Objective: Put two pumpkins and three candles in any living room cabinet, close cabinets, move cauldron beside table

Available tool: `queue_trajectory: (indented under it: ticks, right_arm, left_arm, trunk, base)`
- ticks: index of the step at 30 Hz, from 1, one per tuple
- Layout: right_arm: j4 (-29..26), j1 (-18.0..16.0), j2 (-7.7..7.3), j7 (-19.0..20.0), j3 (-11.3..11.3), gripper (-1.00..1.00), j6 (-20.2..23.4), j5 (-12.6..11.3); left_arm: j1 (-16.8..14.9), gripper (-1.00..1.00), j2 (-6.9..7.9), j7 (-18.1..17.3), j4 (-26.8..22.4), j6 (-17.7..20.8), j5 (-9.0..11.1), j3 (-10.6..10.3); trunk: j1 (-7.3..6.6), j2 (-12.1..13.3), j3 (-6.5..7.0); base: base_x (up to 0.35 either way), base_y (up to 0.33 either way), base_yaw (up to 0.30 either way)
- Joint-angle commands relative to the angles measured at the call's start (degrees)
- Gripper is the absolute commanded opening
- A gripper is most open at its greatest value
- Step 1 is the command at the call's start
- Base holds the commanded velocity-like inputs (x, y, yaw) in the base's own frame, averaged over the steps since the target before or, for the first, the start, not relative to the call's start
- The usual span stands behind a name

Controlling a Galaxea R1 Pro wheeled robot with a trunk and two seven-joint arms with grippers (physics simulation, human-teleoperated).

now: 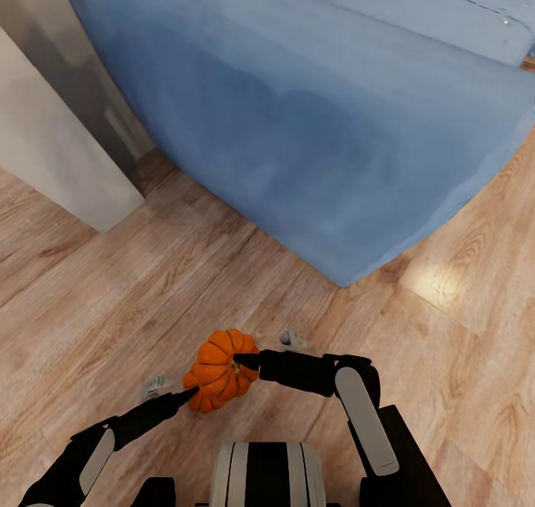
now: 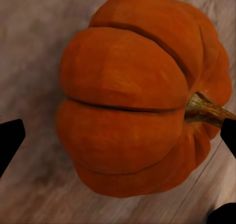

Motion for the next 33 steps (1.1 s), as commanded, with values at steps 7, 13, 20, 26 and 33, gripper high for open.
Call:
queue_trajectory:
  ticks: [7,13,20,26,33]
  right_arm:
    - [0.0,0.0,-0.02,-0.1,0.0,-1.0,0.2,-0.2]
    - [0.0,0.0,-0.03,-0.1,0.0,-1.0,0.2,-0.2]
    - [0.0,0.0,-0.02,-0.1,0.0,-1.0,0.2,-0.2]
    - [0.0,0.0,-0.03,-0.1,0.0,-1.0,0.2,-0.2]
    - [0.0,0.0,0.0,-0.1,0.0,-1.0,0.2,-0.2]
  left_arm:
    - [0.0,1.0,0.0,-0.1,0.0,0.5,0.5,0.1]
    - [0.0,1.0,0.0,0.2,0.0,0.6,0.4,0.1]
    - [0.0,1.0,0.0,0.2,0.0,0.6,0.5,0.1]
    - [0.0,1.0,0.0,0.2,0.0,0.7,0.5,0.1]
    - [0.0,1.0,0.0,0.4,0.0,0.8,0.5,0.2]
  trunk:
    - [-0.01,0.0,-0.03]
    - [-0.01,0.0,-0.03]
    - [-0.01,0.0,-0.03]
    - [-0.01,0.0,-0.03]
    - [0.07,-0.1,-0.69]
  base:
    - [0.0,-0.033,0.0]
    - [0.0,-0.008,0.0]
    - [0.0,-0.014,0.0]
    - [0.0,0.0,0.0]
    - [0.0,0.0,0.0]
